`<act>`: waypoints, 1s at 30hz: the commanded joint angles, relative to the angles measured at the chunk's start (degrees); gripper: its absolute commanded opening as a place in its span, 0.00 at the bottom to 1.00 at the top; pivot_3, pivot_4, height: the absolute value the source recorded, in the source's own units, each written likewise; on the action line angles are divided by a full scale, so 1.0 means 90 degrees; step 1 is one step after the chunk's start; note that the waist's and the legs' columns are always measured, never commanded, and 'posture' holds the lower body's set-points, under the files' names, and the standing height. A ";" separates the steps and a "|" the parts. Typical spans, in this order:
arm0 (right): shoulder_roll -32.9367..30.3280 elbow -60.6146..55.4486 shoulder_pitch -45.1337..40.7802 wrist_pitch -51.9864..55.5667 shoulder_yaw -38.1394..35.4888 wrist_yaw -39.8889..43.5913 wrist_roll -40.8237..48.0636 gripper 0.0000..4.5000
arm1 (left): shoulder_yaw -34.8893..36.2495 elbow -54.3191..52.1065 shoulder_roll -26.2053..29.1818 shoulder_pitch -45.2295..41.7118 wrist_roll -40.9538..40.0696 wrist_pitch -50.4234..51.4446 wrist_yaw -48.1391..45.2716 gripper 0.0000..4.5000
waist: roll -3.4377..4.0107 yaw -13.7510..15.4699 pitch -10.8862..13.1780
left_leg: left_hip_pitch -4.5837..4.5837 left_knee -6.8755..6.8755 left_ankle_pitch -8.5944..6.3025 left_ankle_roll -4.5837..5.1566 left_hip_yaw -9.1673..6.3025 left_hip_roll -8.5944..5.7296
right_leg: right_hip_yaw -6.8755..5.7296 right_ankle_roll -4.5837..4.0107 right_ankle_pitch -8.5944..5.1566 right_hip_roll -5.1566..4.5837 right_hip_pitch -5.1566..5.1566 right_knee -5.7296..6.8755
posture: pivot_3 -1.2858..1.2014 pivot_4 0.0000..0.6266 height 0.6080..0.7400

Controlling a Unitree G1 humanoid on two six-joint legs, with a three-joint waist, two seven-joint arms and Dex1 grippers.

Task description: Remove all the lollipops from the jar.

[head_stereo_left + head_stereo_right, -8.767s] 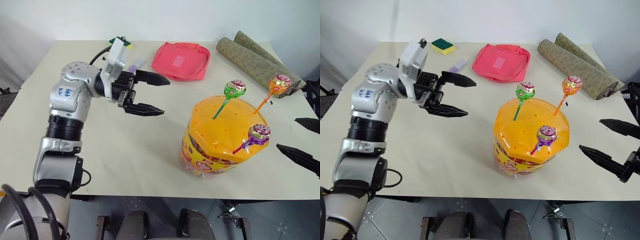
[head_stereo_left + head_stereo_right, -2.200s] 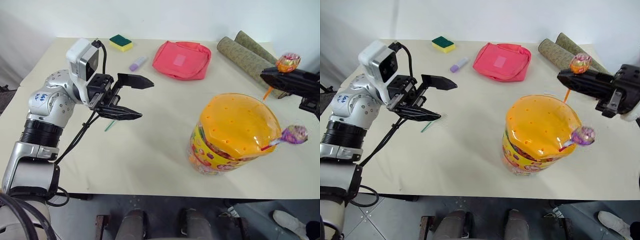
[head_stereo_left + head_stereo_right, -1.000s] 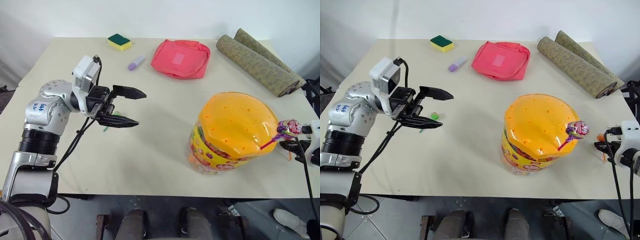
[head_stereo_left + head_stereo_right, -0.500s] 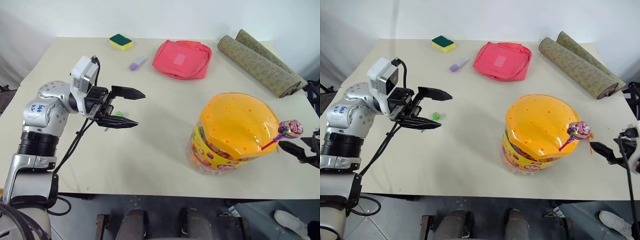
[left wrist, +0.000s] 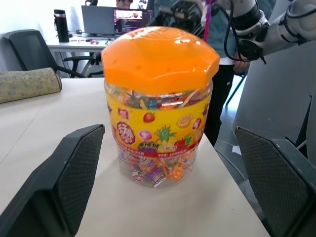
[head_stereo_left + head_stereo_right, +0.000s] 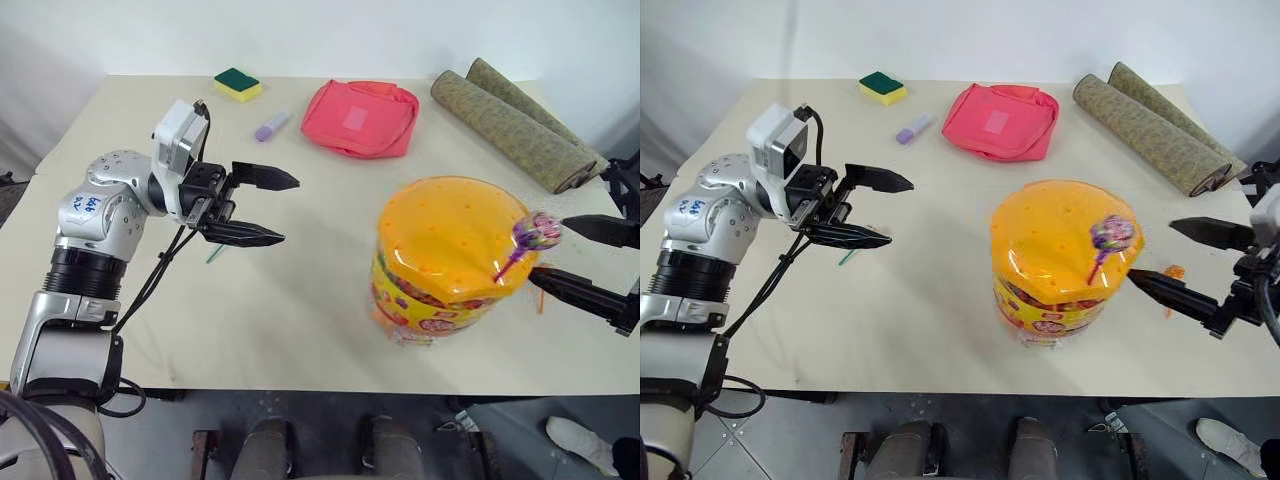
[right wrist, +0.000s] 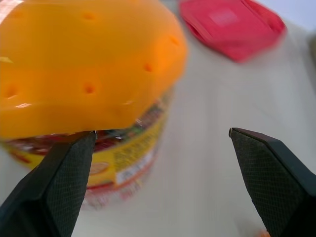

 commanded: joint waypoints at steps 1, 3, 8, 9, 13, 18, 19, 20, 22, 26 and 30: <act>-0.0212 -0.0182 -0.0136 -0.0209 0.0139 0.0060 0.0294 1.00 | -0.0048 0.0049 -0.0011 -0.0204 -0.0194 -0.0174 -0.0713 1.00 | -0.0001 -0.0001 0.0001 | 0.0000 0.0000 0.0000 0.0000 -0.0001 0.0001 | -0.0002 0.0000 0.0000 0.0000 0.0000 0.0000 | 0.52 0.24 1.00; -0.0265 -0.0175 -0.0145 -0.0315 0.0337 0.0025 0.0213 1.00 | -0.0090 0.0084 -0.0020 -0.0222 -0.0210 -0.0219 -0.0713 1.00 | -0.0005 -0.0007 -0.0001 | 0.0000 0.0000 0.0000 0.0000 0.0000 0.0000 | 0.0000 0.0000 0.0000 0.0000 0.0000 0.0000 | 0.52 0.24 1.00; -0.0293 -0.0149 0.0024 -0.0329 0.0147 0.0054 0.0159 1.00 | -0.0115 0.0086 -0.0014 -0.0211 -0.0257 -0.0255 -0.0713 1.00 | -0.0007 -0.0011 -0.0002 | 0.0003 0.0001 0.0000 0.0000 0.0002 0.0001 | 0.0002 0.0000 0.0000 0.0000 0.0000 0.0004 | 0.52 0.24 1.00; -0.0274 -0.0139 0.0121 -0.0289 0.0041 0.0076 0.0132 1.00 | -0.0119 0.0099 -0.0015 -0.0216 -0.0257 -0.0265 -0.0713 1.00 | -0.0007 -0.0009 -0.0002 | 0.0003 0.0001 0.0000 0.0000 0.0002 0.0001 | 0.0002 0.0000 0.0000 0.0000 0.0001 0.0004 | 0.52 0.24 1.00; -0.0189 -0.0221 0.0528 -0.0263 -0.0337 0.0186 0.0049 1.00 | -0.0140 0.0130 -0.0007 -0.0220 -0.0275 -0.0307 -0.0713 1.00 | -0.0008 -0.0003 -0.0002 | 0.0002 0.0003 0.0000 0.0000 0.0001 0.0000 | 0.0002 0.0000 0.0000 0.0000 0.0002 0.0004 | 0.52 0.24 1.00; -0.0111 -0.0657 0.0834 0.0031 -0.0972 0.0148 0.0622 1.00 | -0.0205 0.0191 -0.0073 -0.0284 -0.0288 -0.0336 -0.0713 1.00 | -0.0008 -0.0002 -0.0002 | 0.0003 0.0003 0.0000 0.0000 0.0002 0.0001 | 0.0002 0.0000 0.0000 0.0001 0.0000 0.0006 | 0.52 0.24 1.00; -0.0108 -0.0762 0.0920 0.0085 -0.1110 0.0177 0.0730 1.00 | -0.0224 0.0205 -0.0095 -0.0299 -0.0291 -0.0346 -0.0713 1.00 | -0.0008 0.0007 -0.0002 | 0.0002 0.0003 0.0000 0.0000 0.0001 0.0001 | 0.0002 0.0000 0.0000 0.0000 0.0000 0.0006 | 0.52 0.24 1.00; -0.0107 -0.0844 0.0998 0.0131 -0.1242 0.0189 0.0837 1.00 | -0.0244 0.0216 -0.0113 -0.0312 -0.0295 -0.0353 -0.0713 1.00 | -0.0008 0.0009 -0.0001 | 0.0002 0.0003 0.0000 0.0000 0.0000 0.0001 | 0.0002 0.0000 0.0000 0.0000 0.0001 0.0005 | 0.52 0.24 1.00; -0.0079 -0.1016 0.1218 0.0170 -0.1556 0.0315 0.1001 1.00 | -0.0298 0.0247 -0.0145 -0.0351 -0.0315 -0.0361 -0.0713 1.00 | -0.0010 0.0010 -0.0001 | 0.0000 0.0004 0.0000 0.0000 0.0000 0.0001 | 0.0001 0.0000 0.0000 0.0000 0.0001 0.0004 | 0.52 0.24 1.00; -0.0088 -0.1148 0.1613 0.0169 -0.2063 0.0525 0.1183 1.00 | -0.0396 0.0327 -0.0195 -0.0434 -0.0347 -0.0392 -0.0713 1.00 | -0.0011 0.0013 -0.0001 | 0.0002 0.0004 0.0000 0.0000 -0.0001 0.0000 | 0.0002 0.0000 0.0000 0.0000 0.0003 0.0004 | 0.52 0.24 1.00; -0.0160 -0.1198 0.1986 0.0218 -0.2476 0.0786 0.1227 1.00 | -0.0490 0.0374 -0.0203 -0.0484 -0.0396 -0.0401 -0.0713 1.00 | -0.0012 0.0013 0.0000 | 0.0001 0.0003 0.0000 0.0001 -0.0002 0.0000 | 0.0001 -0.0001 0.0000 0.0000 0.0003 0.0003 | 0.52 0.24 1.00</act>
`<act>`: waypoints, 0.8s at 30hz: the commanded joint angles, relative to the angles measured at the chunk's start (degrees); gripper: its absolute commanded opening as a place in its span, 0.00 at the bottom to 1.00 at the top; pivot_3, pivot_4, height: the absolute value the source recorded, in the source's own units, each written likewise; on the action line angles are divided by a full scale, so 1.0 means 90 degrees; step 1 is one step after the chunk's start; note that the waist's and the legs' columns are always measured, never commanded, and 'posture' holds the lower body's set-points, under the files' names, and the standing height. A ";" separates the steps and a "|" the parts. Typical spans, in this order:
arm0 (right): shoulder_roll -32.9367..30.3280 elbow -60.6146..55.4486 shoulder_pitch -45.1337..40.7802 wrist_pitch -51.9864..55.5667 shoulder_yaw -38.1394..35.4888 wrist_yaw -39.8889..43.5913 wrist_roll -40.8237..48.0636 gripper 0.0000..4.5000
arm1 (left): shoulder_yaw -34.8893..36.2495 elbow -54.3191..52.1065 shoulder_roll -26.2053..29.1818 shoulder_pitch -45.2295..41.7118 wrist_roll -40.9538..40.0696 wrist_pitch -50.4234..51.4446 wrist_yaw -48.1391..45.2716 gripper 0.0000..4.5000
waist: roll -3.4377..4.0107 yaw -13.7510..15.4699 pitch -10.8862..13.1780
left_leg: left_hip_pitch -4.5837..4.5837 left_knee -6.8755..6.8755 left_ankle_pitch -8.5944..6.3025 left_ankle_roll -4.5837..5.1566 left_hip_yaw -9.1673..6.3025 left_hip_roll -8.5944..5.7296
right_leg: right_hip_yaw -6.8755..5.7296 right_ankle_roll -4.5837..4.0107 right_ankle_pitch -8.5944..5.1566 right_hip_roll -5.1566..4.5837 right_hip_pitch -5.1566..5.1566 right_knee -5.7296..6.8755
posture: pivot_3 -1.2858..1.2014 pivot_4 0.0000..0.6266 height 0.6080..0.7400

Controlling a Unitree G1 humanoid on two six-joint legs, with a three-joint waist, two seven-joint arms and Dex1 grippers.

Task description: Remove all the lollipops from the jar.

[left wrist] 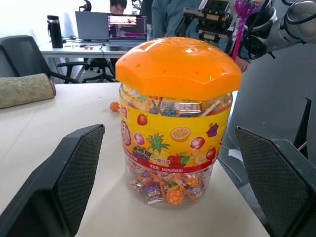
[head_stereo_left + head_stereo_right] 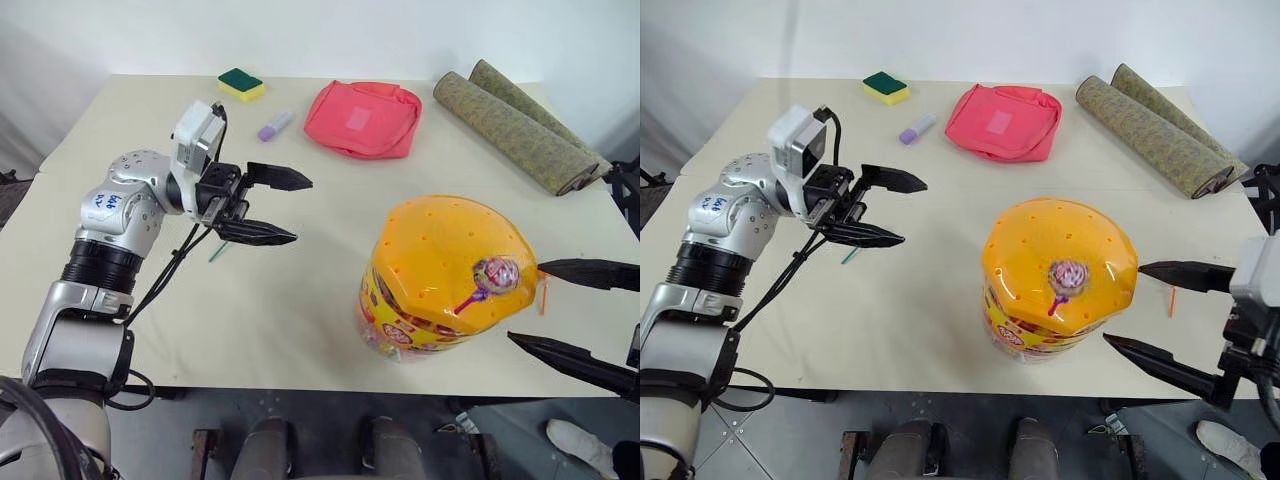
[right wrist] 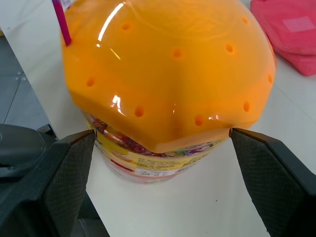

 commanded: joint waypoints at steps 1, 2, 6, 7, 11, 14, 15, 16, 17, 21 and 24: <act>-0.0057 -0.0033 0.0119 -0.0047 -0.0485 0.0138 0.0148 1.00 | -0.0026 0.0042 0.0022 -0.0229 -0.0178 -0.0104 -0.0713 1.00 | -0.0001 -0.0001 0.0001 | 0.0000 0.0000 0.0000 0.0000 0.0000 0.0000 | 0.0000 0.0000 0.0000 0.0000 0.0000 0.0000 | 0.52 0.24 1.00; -0.0066 -0.0008 0.0108 -0.0106 -0.0531 0.0100 0.0203 1.00 | -0.0043 0.0059 0.0020 -0.0238 -0.0186 -0.0114 -0.0713 1.00 | -0.0002 -0.0002 0.0001 | 0.0000 0.0000 0.0000 0.0000 0.0000 0.0000 | 0.0001 0.0000 0.0000 0.0000 0.0000 0.0000 | 0.52 0.24 1.00; -0.0275 0.0032 -0.0257 -0.0377 -0.0382 -0.0334 0.0895 1.00 | -0.0101 0.0126 -0.0013 -0.0295 -0.0228 -0.0131 -0.0713 1.00 | -0.0002 -0.0006 0.0001 | 0.0001 0.0000 0.0000 0.0000 -0.0001 0.0001 | 0.0002 0.0000 0.0000 0.0000 0.0000 0.0001 | 0.52 0.24 1.00; -0.0344 0.0040 -0.0357 -0.0455 -0.0272 -0.0492 0.1049 1.00 | -0.0119 0.0139 -0.0016 -0.0306 -0.0236 -0.0143 -0.0713 1.00 | -0.0002 -0.0006 0.0001 | 0.0001 0.0000 0.0000 0.0000 -0.0003 0.0001 | 0.0000 0.0000 0.0000 0.0000 0.0000 0.0001 | 0.52 0.24 1.00; -0.0514 0.0047 -0.0860 -0.1039 0.0744 -0.1312 0.1632 1.00 | -0.0153 0.0170 -0.0010 -0.0337 -0.0273 -0.0162 -0.0713 1.00 | -0.0003 -0.0017 0.0001 | 0.0001 0.0000 0.0000 0.0000 -0.0002 0.0001 | 0.0001 0.0000 0.0000 -0.0001 0.0000 0.0000 | 0.52 0.24 1.00; -0.0535 0.0065 -0.1199 -0.1411 0.1632 -0.1614 0.1598 1.00 | -0.0163 0.0154 -0.0006 -0.0328 -0.0297 -0.0157 -0.0713 1.00 | -0.0004 -0.0019 0.0001 | 0.0001 0.0000 0.0000 0.0000 -0.0003 0.0001 | -0.0001 0.0000 0.0000 -0.0001 0.0000 0.0000 | 0.52 0.24 1.00; -0.0544 0.0095 -0.1345 -0.1534 0.2009 -0.1705 0.1517 1.00 | -0.0159 0.0133 -0.0006 -0.0315 -0.0301 -0.0152 -0.0713 1.00 | -0.0004 -0.0018 0.0001 | 0.0000 0.0000 0.0000 0.0000 -0.0003 0.0001 | 0.0000 0.0000 0.0000 -0.0001 -0.0001 0.0000 | 0.52 0.24 1.00; -0.0543 0.0139 -0.1535 -0.1690 0.2414 -0.1810 0.1455 1.00 | -0.0148 0.0103 0.0002 -0.0295 -0.0311 -0.0141 -0.0713 1.00 | -0.0006 -0.0020 0.0001 | 0.0000 0.0000 0.0000 0.0000 -0.0003 0.0001 | -0.0001 0.0000 0.0000 -0.0001 -0.0001 -0.0001 | 0.52 0.24 1.00; -0.0547 0.0197 -0.1745 -0.1816 0.2821 -0.1949 0.1406 1.00 | -0.0131 0.0065 0.0016 -0.0268 -0.0321 -0.0123 -0.0713 1.00 | -0.0006 -0.0023 0.0001 | 0.0001 0.0001 0.0000 0.0000 -0.0003 0.0001 | -0.0001 0.0000 0.0000 -0.0001 0.0000 0.0000 | 0.52 0.24 1.00; -0.0478 0.0348 -0.2372 -0.2128 0.3709 -0.2278 0.1335 0.91 | -0.0062 -0.0052 0.0079 -0.0171 -0.0331 -0.0080 -0.0713 1.00 | -0.0006 -0.0022 0.0001 | 0.0000 0.0003 0.0000 0.0000 -0.0003 0.0002 | -0.0002 0.0000 0.0000 -0.0001 -0.0001 0.0000 | 0.52 0.24 1.00; -0.0524 0.0364 -0.2501 -0.2124 0.3813 -0.2353 0.1439 0.73 | 0.0017 -0.0138 0.0137 -0.0097 -0.0332 -0.0032 -0.0713 1.00 | -0.0006 -0.0017 0.0001 | -0.0001 0.0003 0.0000 0.0000 -0.0004 0.0001 | -0.0003 0.0000 0.0000 -0.0001 0.0000 -0.0001 | 0.52 0.24 1.00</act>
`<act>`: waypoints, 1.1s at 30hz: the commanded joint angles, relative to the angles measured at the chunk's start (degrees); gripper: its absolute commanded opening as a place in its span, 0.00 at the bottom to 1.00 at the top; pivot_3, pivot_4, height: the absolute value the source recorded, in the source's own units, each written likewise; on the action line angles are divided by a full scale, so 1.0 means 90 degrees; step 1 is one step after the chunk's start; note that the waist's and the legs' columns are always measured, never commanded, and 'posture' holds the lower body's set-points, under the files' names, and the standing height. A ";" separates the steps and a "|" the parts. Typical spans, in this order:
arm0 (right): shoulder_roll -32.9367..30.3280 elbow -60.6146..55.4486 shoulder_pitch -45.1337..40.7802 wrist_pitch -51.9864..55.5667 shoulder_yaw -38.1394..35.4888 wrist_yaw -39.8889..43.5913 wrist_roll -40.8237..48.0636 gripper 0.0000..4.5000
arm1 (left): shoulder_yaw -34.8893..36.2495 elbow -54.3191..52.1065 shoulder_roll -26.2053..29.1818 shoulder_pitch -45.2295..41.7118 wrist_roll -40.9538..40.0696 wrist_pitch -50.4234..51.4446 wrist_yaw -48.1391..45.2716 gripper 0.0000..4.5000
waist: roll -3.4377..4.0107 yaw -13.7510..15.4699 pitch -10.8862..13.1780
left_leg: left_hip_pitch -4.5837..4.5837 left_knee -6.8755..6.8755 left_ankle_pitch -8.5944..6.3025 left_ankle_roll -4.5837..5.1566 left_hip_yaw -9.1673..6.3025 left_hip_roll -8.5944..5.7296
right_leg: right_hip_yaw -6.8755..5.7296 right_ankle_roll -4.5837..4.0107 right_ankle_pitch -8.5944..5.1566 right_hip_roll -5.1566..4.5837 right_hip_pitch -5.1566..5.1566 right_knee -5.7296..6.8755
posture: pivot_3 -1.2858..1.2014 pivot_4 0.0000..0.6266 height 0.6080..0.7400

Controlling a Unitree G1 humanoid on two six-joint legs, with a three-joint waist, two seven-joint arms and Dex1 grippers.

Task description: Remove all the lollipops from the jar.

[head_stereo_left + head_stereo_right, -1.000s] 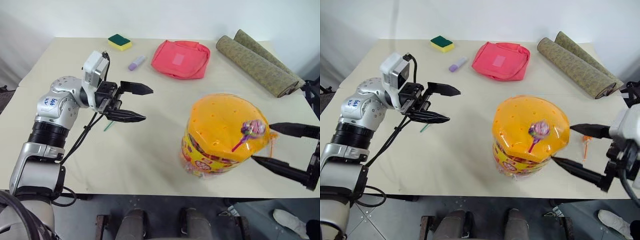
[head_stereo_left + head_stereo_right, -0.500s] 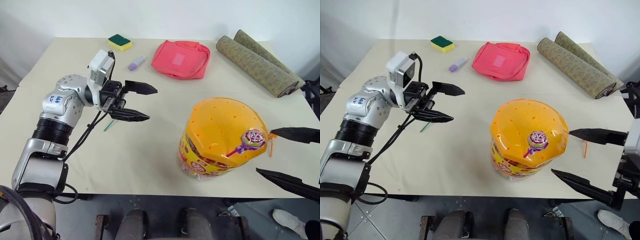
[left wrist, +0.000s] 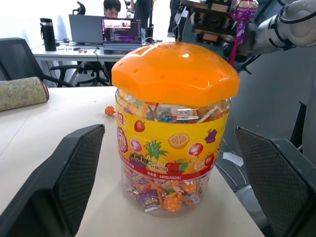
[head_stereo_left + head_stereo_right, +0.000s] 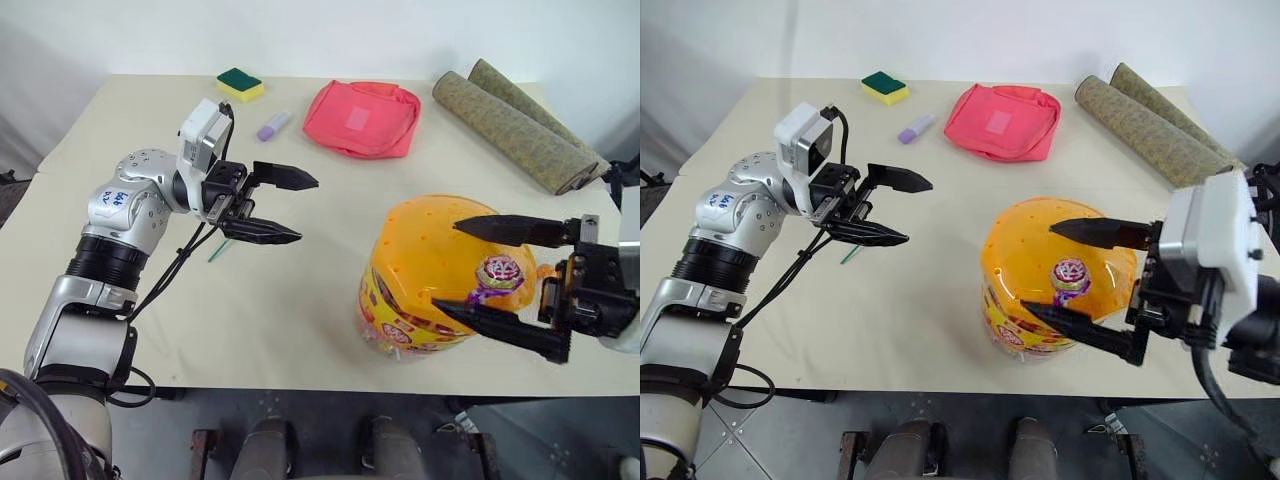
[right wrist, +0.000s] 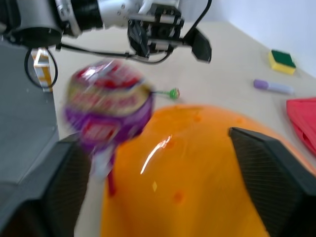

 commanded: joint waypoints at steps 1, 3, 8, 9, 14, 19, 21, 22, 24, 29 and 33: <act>-0.0098 -0.0003 -0.0064 -0.0015 0.0074 -0.0113 0.0107 0.65 | 0.0239 -0.0279 0.0130 0.0047 -0.0123 0.0023 -0.0713 1.00 | 0.0000 0.0003 0.0000 | 0.0000 0.0000 0.0000 0.0000 0.0000 0.0000 | -0.0001 0.0000 0.0000 0.0000 0.0000 0.0000 | 0.52 0.24 1.00; -0.0149 -0.0002 -0.0093 0.0011 0.0003 -0.0149 0.0229 0.51 | 0.0271 -0.0325 0.0152 0.0097 -0.0117 0.0038 -0.0713 1.00 | -0.0001 0.0002 0.0000 | 0.0000 0.0001 0.0000 0.0000 0.0000 0.0000 | -0.0001 0.0000 0.0000 0.0000 0.0001 0.0000 | 0.52 0.24 1.00; -0.0290 0.0018 -0.0182 0.0017 -0.0120 -0.0233 0.0523 0.15 | 0.0349 -0.0409 0.0147 0.0168 -0.0094 0.0084 -0.0713 1.00 | -0.0001 0.0002 0.0000 | 0.0000 0.0006 0.0000 0.0000 -0.0001 0.0001 | 0.0000 0.0000 0.0000 0.0000 0.0002 0.0003 | 0.52 0.24 1.00; -0.0308 0.0021 -0.0194 0.0017 -0.0127 -0.0248 0.0557 0.07 | 0.0359 -0.0419 0.0145 0.0177 -0.0089 0.0089 -0.0713 1.00 | -0.0001 0.0004 0.0000 | 0.0000 0.0006 0.0000 0.0000 -0.0001 0.0001 | 0.0000 0.0000 0.0000 0.0000 0.0002 0.0003 | 0.52 0.24 1.00; -0.0481 0.0127 -0.0619 -0.0139 -0.0076 -0.0420 0.0925 0.01 | 0.0399 -0.0409 0.0072 0.0178 -0.0073 0.0062 -0.0713 1.00 | -0.0001 0.0002 0.0000 | -0.0001 0.0007 0.0000 0.0000 -0.0001 0.0000 | 0.0001 -0.0001 0.0000 -0.0001 0.0000 0.0002 | 0.52 0.24 1.00; -0.0575 0.0141 -0.0839 -0.0142 -0.0086 -0.0402 0.1098 0.01 | 0.0427 -0.0463 0.0056 0.0211 -0.0073 0.0061 -0.0713 1.00 | -0.0002 0.0006 0.0000 | -0.0003 0.0007 0.0000 0.0000 -0.0002 0.0000 | -0.0002 -0.0001 0.0000 -0.0001 0.0001 0.0002 | 0.52 0.24 1.00; -0.0662 0.0302 -0.1009 -0.0151 -0.0091 -0.0348 0.1002 0.01 | 0.0439 -0.0463 0.0051 0.0210 -0.0073 0.0061 -0.0713 1.00 | -0.0002 0.0003 0.0000 | -0.0003 0.0007 0.0000 0.0000 -0.0002 0.0001 | -0.0001 0.0000 0.0000 0.0000 0.0000 0.0002 | 0.52 0.24 1.00; -0.0703 0.0400 -0.1091 -0.0148 -0.0085 -0.0304 0.0899 0.01 | 0.0442 -0.0458 0.0048 0.0208 -0.0071 0.0058 -0.0713 1.00 | -0.0002 0.0002 0.0000 | -0.0003 0.0007 0.0000 0.0000 -0.0002 0.0001 | -0.0002 -0.0001 0.0000 0.0000 0.0000 0.0002 | 0.52 0.24 1.00; -0.0807 0.0663 -0.1245 -0.0137 -0.0079 -0.0169 0.0594 0.01 | 0.0443 -0.0466 0.0047 0.0211 -0.0072 0.0057 -0.0713 1.00 | -0.0002 0.0001 0.0000 | -0.0003 0.0007 0.0000 0.0000 -0.0001 0.0001 | -0.0001 -0.0001 0.0000 0.0000 0.0000 0.0001 | 0.52 0.24 1.00; -0.1026 0.1435 -0.1568 -0.0073 -0.0091 0.0153 -0.0186 0.01 | 0.0462 -0.0483 0.0021 0.0205 -0.0099 0.0053 -0.0713 1.00 | -0.0002 0.0002 0.0000 | -0.0005 0.0007 0.0000 0.0001 0.0001 0.0001 | -0.0001 -0.0001 0.0000 0.0000 -0.0003 0.0001 | 0.52 0.24 1.00; -0.1025 0.2690 -0.1791 -0.0289 -0.0106 0.0101 -0.1378 0.01 | 0.0497 -0.0577 0.0011 0.0232 -0.0149 0.0109 -0.0713 1.00 | -0.0002 0.0003 0.0000 | -0.0006 0.0007 -0.0001 0.0001 0.0002 0.0001 | -0.0001 0.0000 0.0000 0.0000 -0.0003 0.0000 | 0.52 0.24 1.00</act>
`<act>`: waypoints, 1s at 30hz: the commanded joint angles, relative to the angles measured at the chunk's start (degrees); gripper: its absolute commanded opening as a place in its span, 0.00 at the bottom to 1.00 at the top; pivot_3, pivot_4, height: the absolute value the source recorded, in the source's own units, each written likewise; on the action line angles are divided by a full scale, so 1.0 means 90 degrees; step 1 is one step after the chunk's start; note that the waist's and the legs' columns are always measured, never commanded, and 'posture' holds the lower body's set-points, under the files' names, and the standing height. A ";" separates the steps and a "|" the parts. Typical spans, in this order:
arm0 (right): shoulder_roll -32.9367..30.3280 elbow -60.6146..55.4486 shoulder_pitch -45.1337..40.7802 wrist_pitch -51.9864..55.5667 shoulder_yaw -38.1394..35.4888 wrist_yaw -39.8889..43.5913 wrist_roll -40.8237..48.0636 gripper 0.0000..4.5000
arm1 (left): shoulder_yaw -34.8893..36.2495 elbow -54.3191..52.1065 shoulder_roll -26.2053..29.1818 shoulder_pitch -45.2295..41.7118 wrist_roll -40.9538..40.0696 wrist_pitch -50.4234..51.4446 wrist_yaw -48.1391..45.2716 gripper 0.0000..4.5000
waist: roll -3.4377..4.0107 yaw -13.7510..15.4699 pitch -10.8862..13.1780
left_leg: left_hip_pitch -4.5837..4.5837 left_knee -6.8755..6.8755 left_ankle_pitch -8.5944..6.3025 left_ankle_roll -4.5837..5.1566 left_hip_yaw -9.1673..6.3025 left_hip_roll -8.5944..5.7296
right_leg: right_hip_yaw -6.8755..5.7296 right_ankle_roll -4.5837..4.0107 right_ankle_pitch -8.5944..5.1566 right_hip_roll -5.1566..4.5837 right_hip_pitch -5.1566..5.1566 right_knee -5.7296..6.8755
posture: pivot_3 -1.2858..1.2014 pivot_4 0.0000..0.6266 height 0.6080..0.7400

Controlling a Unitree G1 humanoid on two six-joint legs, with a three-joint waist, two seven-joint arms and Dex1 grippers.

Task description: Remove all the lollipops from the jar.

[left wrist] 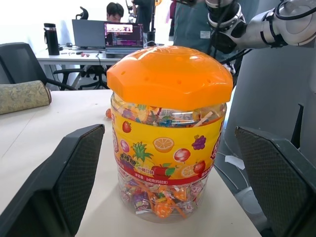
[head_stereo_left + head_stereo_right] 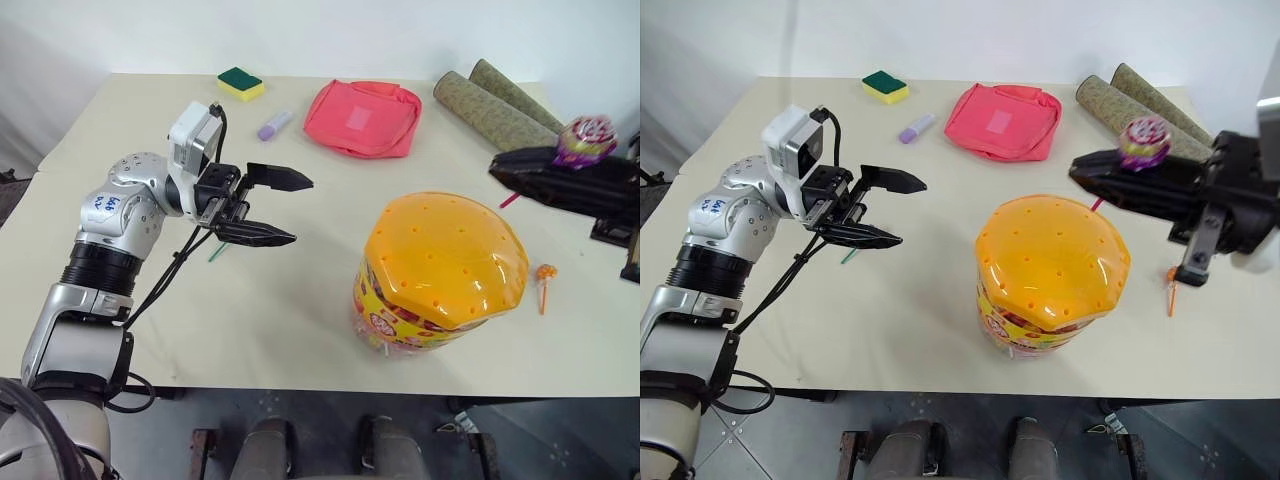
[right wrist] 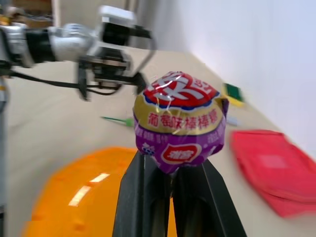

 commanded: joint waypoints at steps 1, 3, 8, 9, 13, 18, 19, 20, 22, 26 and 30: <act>-0.0173 0.1394 -0.0033 -0.0202 -0.0142 -0.0028 -0.1385 0.01 | 0.0239 -0.0364 0.0027 0.0040 -0.0175 0.0049 -0.0713 1.00 | 0.0000 0.0005 0.0000 | -0.0001 0.0000 0.0000 0.0000 0.0000 0.0000 | 0.0000 0.0000 0.0000 0.0000 0.0000 0.0000 | 0.52 0.24 1.00; -0.0316 0.2110 0.0283 -0.0102 -0.0054 0.0125 -0.2185 0.01 | 0.0276 -0.0455 0.0076 0.0091 -0.0206 0.0112 -0.0713 1.00 | 0.0000 0.0012 0.0000 | -0.0001 0.0000 0.0000 0.0000 0.0001 -0.0001 | 0.0000 0.0000 0.0000 0.0000 0.0000 0.0000 | 0.52 0.24 1.00; -0.0617 0.4004 0.0924 0.0303 0.0696 0.0264 -0.3601 0.01 | 0.0408 -0.0594 0.0241 0.0255 -0.0175 0.0214 -0.0713 1.00 | 0.0002 -0.0017 -0.0001 | -0.0001 -0.0002 0.0000 0.0001 0.0013 0.0000 | 0.0003 0.0000 0.0000 0.0000 -0.0005 0.0001 | 0.52 0.24 1.00; -0.0590 0.4371 0.0874 0.0266 0.0985 0.0192 -0.3882 0.01 | 0.0448 -0.0631 0.0271 0.0301 -0.0172 0.0243 -0.0713 1.00 | 0.0002 -0.0021 0.0000 | 0.0000 -0.0004 0.0000 0.0001 0.0014 0.0000 | 0.0004 0.0000 0.0000 0.0000 -0.0007 0.0001 | 0.52 0.24 1.00; -0.0392 0.5500 0.0130 0.0397 0.2132 0.0141 -0.4616 0.01 | 0.0599 -0.0822 0.0357 0.0479 -0.0132 0.0390 -0.0713 1.00 | 0.0015 -0.0064 -0.0001 | 0.0000 -0.0005 0.0000 0.0000 0.0019 0.0001 | 0.0009 0.0000 0.0000 0.0000 -0.0012 0.0002 | 0.52 0.24 1.00; 0.0169 0.6815 -0.1029 0.0110 0.3403 0.0541 -0.5622 0.01 | 0.0818 -0.1027 0.0420 0.0705 -0.0013 0.0544 -0.0713 1.00 | 0.0017 -0.0178 0.0000 | 0.0002 -0.0010 0.0001 -0.0001 0.0019 0.0003 | 0.0009 0.0000 0.0000 0.0001 -0.0013 0.0001 | 0.52 0.24 1.00; 0.0357 0.7229 -0.1306 0.0037 0.3674 0.0537 -0.5902 0.01 | 0.0869 -0.1095 0.0430 0.0785 0.0012 0.0576 -0.0690 1.00 | 0.0017 -0.0191 0.0000 | 0.0002 -0.0010 0.0001 -0.0001 0.0021 0.0002 | 0.0011 0.0000 0.0000 0.0001 -0.0012 -0.0001 | 0.52 0.24 1.00; 0.0497 0.7542 -0.1519 -0.0076 0.3816 0.0575 -0.6089 0.01 | 0.0913 -0.1203 0.0447 0.0883 0.0032 0.0629 -0.0631 1.00 | 0.0018 -0.0191 0.0000 | 0.0003 -0.0010 0.0001 -0.0001 0.0023 0.0002 | 0.0011 0.0000 0.0000 0.0001 -0.0012 -0.0001 | 0.52 0.24 1.00; 0.0751 0.8042 -0.1898 -0.0218 0.3975 0.0719 -0.6333 0.01 | 0.1036 -0.1471 0.0485 0.1102 0.0026 0.0766 -0.0477 1.00 | 0.0025 -0.0189 0.0001 | 0.0000 -0.0012 0.0001 -0.0001 0.0024 0.0002 | 0.0011 0.0000 0.0000 0.0000 -0.0016 0.0000 | 0.52 0.24 1.00; 0.1032 0.8626 -0.2149 -0.0376 0.4280 0.1134 -0.6738 0.01 | 0.1293 -0.1871 0.0560 0.1474 0.0036 0.0935 -0.0335 1.00 | 0.0041 -0.0170 0.0008 | -0.0001 -0.0013 0.0001 -0.0001 0.0025 0.0002 | 0.0013 0.0000 0.0000 0.0000 -0.0018 -0.0002 | 0.52 0.24 1.00; 0.1233 0.8995 -0.2291 -0.0528 0.4342 0.1286 -0.7024 0.12 | 0.1483 -0.2109 0.0598 0.1730 0.0084 0.1041 -0.0234 1.00 | 0.0041 -0.0159 0.0007 | -0.0002 -0.0011 0.0001 -0.0001 0.0021 0.0000 | 0.0009 0.0000 0.0000 -0.0002 -0.0014 -0.0001 | 0.52 0.24 1.00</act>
